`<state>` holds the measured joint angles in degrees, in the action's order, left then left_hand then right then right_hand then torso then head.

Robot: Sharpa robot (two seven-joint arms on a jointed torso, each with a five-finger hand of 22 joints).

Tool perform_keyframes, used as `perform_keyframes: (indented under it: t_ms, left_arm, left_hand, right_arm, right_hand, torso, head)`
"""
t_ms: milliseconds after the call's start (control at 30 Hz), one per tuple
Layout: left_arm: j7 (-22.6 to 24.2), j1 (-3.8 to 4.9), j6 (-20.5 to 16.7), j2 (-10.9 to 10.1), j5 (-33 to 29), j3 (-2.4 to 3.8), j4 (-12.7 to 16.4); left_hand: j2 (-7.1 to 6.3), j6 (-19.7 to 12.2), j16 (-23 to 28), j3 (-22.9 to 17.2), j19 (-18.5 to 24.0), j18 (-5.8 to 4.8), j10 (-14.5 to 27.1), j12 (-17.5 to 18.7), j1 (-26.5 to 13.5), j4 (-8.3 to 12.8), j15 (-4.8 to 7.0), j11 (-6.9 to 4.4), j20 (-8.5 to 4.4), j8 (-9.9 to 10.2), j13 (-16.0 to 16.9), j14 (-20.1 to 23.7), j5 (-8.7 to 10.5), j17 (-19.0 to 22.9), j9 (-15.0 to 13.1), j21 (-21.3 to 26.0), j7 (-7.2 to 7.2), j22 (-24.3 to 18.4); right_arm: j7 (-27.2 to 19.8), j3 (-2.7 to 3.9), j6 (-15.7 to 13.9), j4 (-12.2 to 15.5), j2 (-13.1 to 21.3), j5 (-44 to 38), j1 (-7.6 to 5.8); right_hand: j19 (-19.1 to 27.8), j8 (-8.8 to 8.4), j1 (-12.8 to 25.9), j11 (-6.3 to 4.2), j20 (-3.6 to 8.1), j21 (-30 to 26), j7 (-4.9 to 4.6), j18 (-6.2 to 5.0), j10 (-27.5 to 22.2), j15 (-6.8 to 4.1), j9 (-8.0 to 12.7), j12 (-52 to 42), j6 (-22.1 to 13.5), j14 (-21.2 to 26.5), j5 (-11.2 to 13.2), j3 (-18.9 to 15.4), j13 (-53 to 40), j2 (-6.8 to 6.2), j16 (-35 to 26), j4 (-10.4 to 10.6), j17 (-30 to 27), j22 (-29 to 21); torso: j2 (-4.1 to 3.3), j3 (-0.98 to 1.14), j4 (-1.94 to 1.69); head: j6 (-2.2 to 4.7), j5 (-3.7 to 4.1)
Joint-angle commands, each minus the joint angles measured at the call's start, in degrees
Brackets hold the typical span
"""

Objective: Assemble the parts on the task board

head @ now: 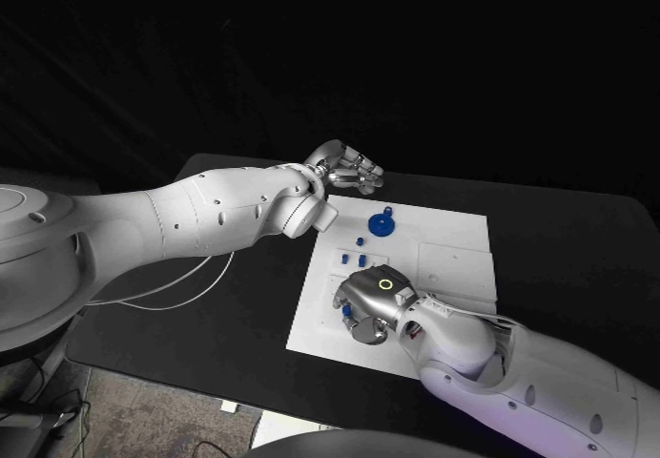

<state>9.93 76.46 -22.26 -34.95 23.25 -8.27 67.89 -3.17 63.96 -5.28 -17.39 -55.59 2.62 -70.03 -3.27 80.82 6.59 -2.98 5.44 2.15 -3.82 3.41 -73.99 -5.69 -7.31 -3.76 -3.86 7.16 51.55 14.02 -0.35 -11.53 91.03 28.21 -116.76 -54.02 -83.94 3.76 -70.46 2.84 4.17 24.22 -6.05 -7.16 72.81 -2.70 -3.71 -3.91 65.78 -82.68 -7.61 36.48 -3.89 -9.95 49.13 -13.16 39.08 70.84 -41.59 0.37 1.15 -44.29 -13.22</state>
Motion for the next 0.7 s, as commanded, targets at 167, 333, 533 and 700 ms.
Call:
perform_keyframes:
  t_ms: [167, 333, 533, 700]
  left_arm:
    - [-0.11, 0.05, 0.52, -0.04, -0.24, 0.03, 0.09]
    - [-0.18, 0.05, 0.55, 0.0, -0.23, 0.03, 0.06]
    - [-0.22, 0.05, 0.51, -0.04, -0.22, 0.02, -0.08]
    - [-0.21, 0.04, 0.52, -0.04, -0.22, 0.02, -0.21]
  left_hand:
    - [0.69, -0.02, 0.35, 0.3, -0.35, -0.55, 0.4, -0.04, 0.04, -0.18, -0.35, -0.09, 0.01, 0.19, -0.03, 0.12, -0.05, 0.01, 0.05, -0.09, 0.1, -0.16]
    - [0.67, -0.03, 0.35, 0.29, -0.38, -0.53, 0.43, -0.03, 0.12, -0.13, -0.33, -0.08, -0.01, 0.19, -0.03, 0.12, -0.09, 0.01, 0.05, -0.11, 0.11, -0.14]
    - [0.68, -0.03, 0.36, 0.27, -0.35, -0.52, 0.48, -0.03, 0.26, -0.05, -0.33, -0.07, -0.02, 0.19, -0.03, 0.13, -0.07, 0.01, 0.05, -0.13, 0.13, -0.07]
    - [0.72, -0.01, 0.37, 0.31, -0.31, -0.52, 0.48, -0.04, 0.38, 0.03, -0.34, -0.04, -0.04, 0.19, -0.03, 0.14, -0.07, 0.03, 0.05, -0.18, 0.17, 0.13]
  right_arm:
    - [-1.3, -0.36, -1.06, -0.4, 0.49, 3.38, 0.45]
    - [-1.39, -0.36, -2.92, -0.12, 0.82, 4.16, 0.45]
    - [-1.77, -0.33, -6.36, 0.75, 1.6, 5.32, 0.45]
    - [-2.3, 0.16, -9.82, 2.01, 2.7, 6.8, 0.44]
  right_hand:
    - [-2.37, -0.24, -0.22, 2.21, -1.65, -3.66, -0.81, -1.58, -8.36, 1.58, 0.17, 0.38, -4.71, 0.27, 2.11, -7.44, 0.44, -1.59, 0.15, 0.88, -1.34, -3.01]
    - [-2.43, -0.22, -3.06, 2.95, -2.4, -5.5, -1.02, -2.64, -11.76, 2.09, 0.15, 0.51, -5.59, 0.48, 2.08, -12.45, 0.55, -1.54, 0.4, 2.47, -2.76, -5.73]
    - [-2.38, -0.21, -3.57, 2.93, -2.32, -5.1, -0.88, -2.71, -11.73, 1.99, 0.15, 0.5, -5.69, 0.61, 2.33, -13.46, 0.55, -1.82, 0.78, 3.62, -3.62, -7.53]
    - [-2.36, -0.16, -3.69, 2.89, -2.19, -4.78, -0.26, -2.76, -11.94, 1.85, 0.12, 0.52, -6.19, 0.49, 2.48, -14.29, 0.55, -2.18, 0.88, 4.57, -3.91, -8.65]
  torso:
    - [-0.06, 0.13, 0.0]
    - [-0.03, 0.13, 0.03]
    - [-0.07, 0.14, 0.04]
    - [-0.03, 0.15, 0.08]
  head:
    - [-0.04, 0.09]
    - [0.01, 0.27]
    - [0.18, 0.64]
    - [0.42, 1.32]
